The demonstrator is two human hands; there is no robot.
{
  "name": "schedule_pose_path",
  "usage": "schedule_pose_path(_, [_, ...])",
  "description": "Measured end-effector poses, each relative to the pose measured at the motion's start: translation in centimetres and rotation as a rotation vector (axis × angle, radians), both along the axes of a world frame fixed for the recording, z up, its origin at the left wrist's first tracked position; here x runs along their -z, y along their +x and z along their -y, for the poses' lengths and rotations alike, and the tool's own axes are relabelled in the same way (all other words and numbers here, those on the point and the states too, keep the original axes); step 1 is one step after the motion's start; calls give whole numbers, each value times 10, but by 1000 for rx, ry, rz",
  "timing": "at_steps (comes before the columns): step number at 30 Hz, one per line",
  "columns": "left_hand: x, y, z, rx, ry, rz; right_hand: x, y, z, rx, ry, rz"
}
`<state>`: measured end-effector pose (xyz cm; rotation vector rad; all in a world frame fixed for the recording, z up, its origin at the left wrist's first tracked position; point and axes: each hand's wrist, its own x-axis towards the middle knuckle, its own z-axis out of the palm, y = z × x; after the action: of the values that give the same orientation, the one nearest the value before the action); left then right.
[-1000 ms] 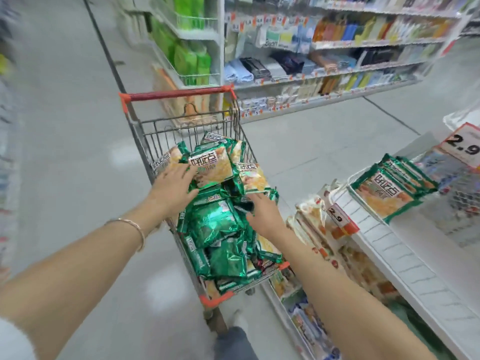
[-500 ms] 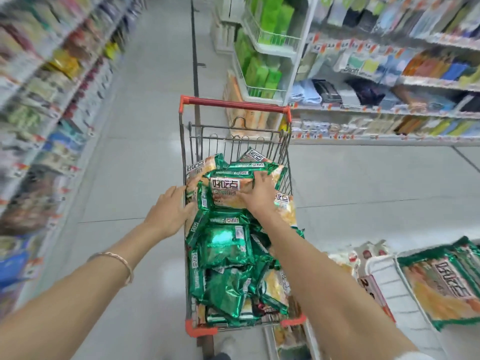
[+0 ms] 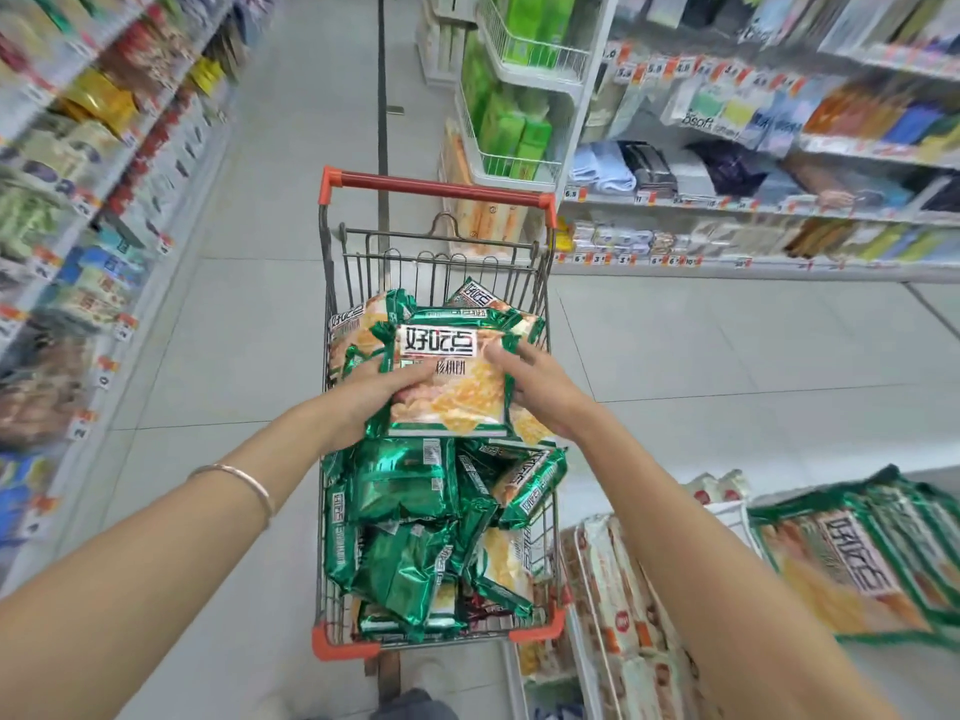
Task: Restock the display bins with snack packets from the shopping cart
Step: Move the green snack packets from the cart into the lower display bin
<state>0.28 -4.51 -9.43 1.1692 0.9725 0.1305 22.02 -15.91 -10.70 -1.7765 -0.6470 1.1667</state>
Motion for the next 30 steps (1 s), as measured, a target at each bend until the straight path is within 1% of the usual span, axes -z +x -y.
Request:
schedule_pose_path(2, [4,-4,3,-36,42,7,5,4,14,123,18,46])
schedule_pose_path(3, [11,-8,-1,-65,57,2,15,12,21,214,-5,111])
schedule_pose_path(5, [19,-18,-7,-116,61,-2,34,25,30,294,-190,271])
schedule_pose_path(7, [40,-24,-22,-169,60,13,59,30,33,235,-430,330])
schedule_pose_path(8, [35,-27,-20,-182,58,11,71,29,34,185,-513,361])
schedule_pose_path(9, [24,-28,-14,-188,51,24,83,26,33,143,-547,393])
schedule_pose_path(10, [19,-29,-11,-193,49,27,89,22,31,127,-537,414])
schedule_pose_path(12, [5,-29,-1,-175,45,44,96,13,27,169,-499,421])
schedule_pose_path(13, [3,-29,1,-170,40,53,98,11,24,188,-513,447])
schedule_pose_path(15, [-1,-29,3,-176,40,52,98,12,21,152,-589,492])
schedule_pose_path(17, [-1,-31,1,-193,42,61,95,12,18,133,-581,475])
schedule_pose_path(18, [0,-31,0,-204,45,53,93,12,17,167,-525,421])
schedule_pose_path(21, [15,-34,-14,-207,72,1,79,19,22,276,-260,209])
schedule_pose_path(23, [42,-34,-34,-188,89,-15,56,25,35,353,-149,44])
schedule_pose_path(24, [45,-33,-39,-179,84,-12,46,28,44,368,-87,-51])
schedule_pose_path(25, [38,-31,-38,-169,73,-11,32,28,52,365,-24,-160])
schedule_pose_path(27, [-2,-22,-14,-122,100,-27,7,22,70,363,57,-362])
schedule_pose_path(28, [-17,-15,-3,-103,123,-26,-3,16,76,356,85,-440])
schedule_pose_path(30, [-26,2,12,-13,138,-45,-19,1,85,336,120,-535])
